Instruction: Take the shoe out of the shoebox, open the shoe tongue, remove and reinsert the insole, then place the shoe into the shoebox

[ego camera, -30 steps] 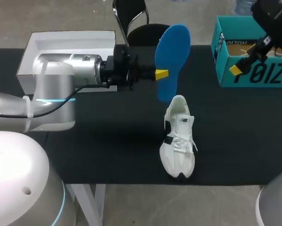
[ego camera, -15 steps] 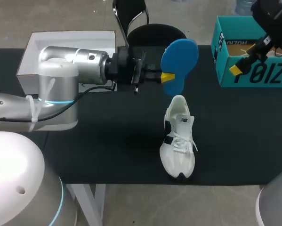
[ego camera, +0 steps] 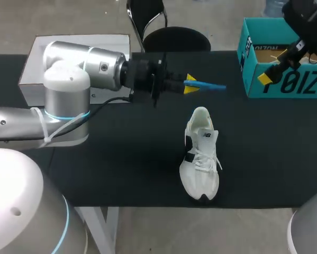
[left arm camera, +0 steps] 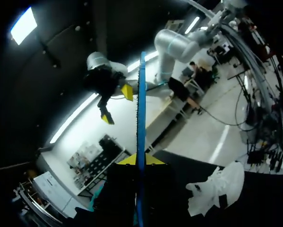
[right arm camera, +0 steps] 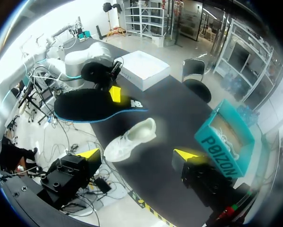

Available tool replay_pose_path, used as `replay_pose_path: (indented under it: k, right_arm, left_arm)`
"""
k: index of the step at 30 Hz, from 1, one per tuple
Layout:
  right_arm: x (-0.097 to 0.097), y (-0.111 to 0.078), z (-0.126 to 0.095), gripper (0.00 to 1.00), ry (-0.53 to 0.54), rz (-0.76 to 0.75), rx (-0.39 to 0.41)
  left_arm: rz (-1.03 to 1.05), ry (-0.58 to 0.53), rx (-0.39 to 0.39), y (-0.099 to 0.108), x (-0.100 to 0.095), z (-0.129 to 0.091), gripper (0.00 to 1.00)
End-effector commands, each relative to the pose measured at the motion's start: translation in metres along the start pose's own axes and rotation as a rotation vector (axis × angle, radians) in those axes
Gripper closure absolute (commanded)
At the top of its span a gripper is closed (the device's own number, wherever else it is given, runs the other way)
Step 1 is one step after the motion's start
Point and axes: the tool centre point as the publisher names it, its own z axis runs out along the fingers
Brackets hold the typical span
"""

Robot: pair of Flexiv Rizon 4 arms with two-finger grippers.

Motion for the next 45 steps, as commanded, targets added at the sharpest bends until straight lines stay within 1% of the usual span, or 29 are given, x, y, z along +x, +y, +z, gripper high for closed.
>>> replay_pose_path:
  k: [1, 3, 4, 6, 7, 9, 10, 12, 13, 14, 15, 16, 32, 33, 35, 36, 38, 39, 43, 45]
  right_arm:
    - [-0.001, 0.001, 0.001, 0.0, 0.001, 0.001, 0.0]
    - [-0.001, 0.001, 0.001, 0.0, 0.001, 0.001, 0.0]
    - [-0.001, 0.001, 0.001, 0.0, 0.001, 0.001, 0.0]
    - [-0.001, 0.001, 0.001, 0.0, 0.001, 0.001, 0.0]
    - [-0.001, 0.001, 0.001, 0.0, 0.001, 0.001, 0.0]
    - [-0.001, 0.001, 0.001, 0.0, 0.001, 0.001, 0.0]
    - [-0.001, 0.001, 0.001, 0.0, 0.001, 0.001, 0.0]
    - [-0.001, 0.001, 0.001, 0.0, 0.001, 0.001, 0.0]
    - [-0.001, 0.001, 0.001, 0.0, 0.001, 0.001, 0.0]
    - [-0.001, 0.001, 0.001, 0.0, 0.001, 0.001, 0.0]
    - [-0.001, 0.001, 0.001, 0.0, 0.001, 0.001, 0.0]
    - [-0.001, 0.001, 0.001, 0.0, 0.001, 0.001, 0.0]
    - [-0.001, 0.001, 0.001, 0.0, 0.001, 0.001, 0.0]
    - [-0.001, 0.001, 0.001, 0.0, 0.001, 0.001, 0.0]
    - [-0.001, 0.001, 0.001, 0.0, 0.001, 0.001, 0.0]
    - [-0.001, 0.001, 0.001, 0.0, 0.001, 0.001, 0.0]
    - [-0.001, 0.001, 0.001, 0.0, 0.001, 0.001, 0.0]
    - [-0.001, 0.001, 0.001, 0.0, 0.001, 0.001, 0.0]
    - [-0.001, 0.001, 0.001, 0.0, 0.001, 0.001, 0.0]
    - [-0.001, 0.001, 0.001, 0.0, 0.001, 0.001, 0.0]
  left_arm:
    - [0.007, -0.001, -0.001, -0.001, 0.0, 0.0, 1.0]
    - [0.007, -0.001, -0.001, -0.001, 0.0, 0.0, 1.0]
    - [0.151, 0.01, 0.013, -0.007, -0.003, 0.001, 1.0]
    - [0.352, 0.062, 0.033, -0.015, -0.005, 0.004, 1.0]
    - [0.415, 0.057, 0.037, -0.018, -0.005, 0.004, 1.0]
    - [0.556, 0.128, 0.05, -0.022, -0.004, 0.007, 1.0]
    - [0.624, 0.127, 0.022, -0.024, -0.004, 0.008, 1.0]
    - [0.678, 0.115, 0.015, -0.026, -0.007, 0.007, 1.0]
    - [0.722, 0.116, -0.009, -0.028, -0.008, 0.007, 1.0]
    - [0.765, 0.154, -0.04, -0.029, -0.011, 0.008, 1.0]
    - [0.764, 0.177, -0.065, -0.029, -0.011, 0.009, 1.0]
    - [0.733, 0.201, -0.121, -0.024, -0.013, 0.01, 1.0]
    - [0.733, 0.201, -0.121, -0.024, -0.013, 0.01, 1.0]
    - [0.751, 0.182, -0.113, -0.025, -0.015, 0.01, 1.0]
    - [0.864, 0.166, -0.129, -0.024, -0.019, 0.006, 1.0]
    - [0.923, 0.158, -0.115, -0.026, -0.02, 0.005, 1.0]
    - [1.016, 0.139, -0.125, -0.027, -0.024, 0.002, 1.0]
    - [1.073, 0.124, -0.116, -0.028, -0.025, 0.0, 1.0]
    - [1.213, 0.148, -0.108, -0.022, -0.024, -0.005, 1.0]
    - [1.227, 0.182, -0.112, -0.016, -0.02, -0.005, 1.0]
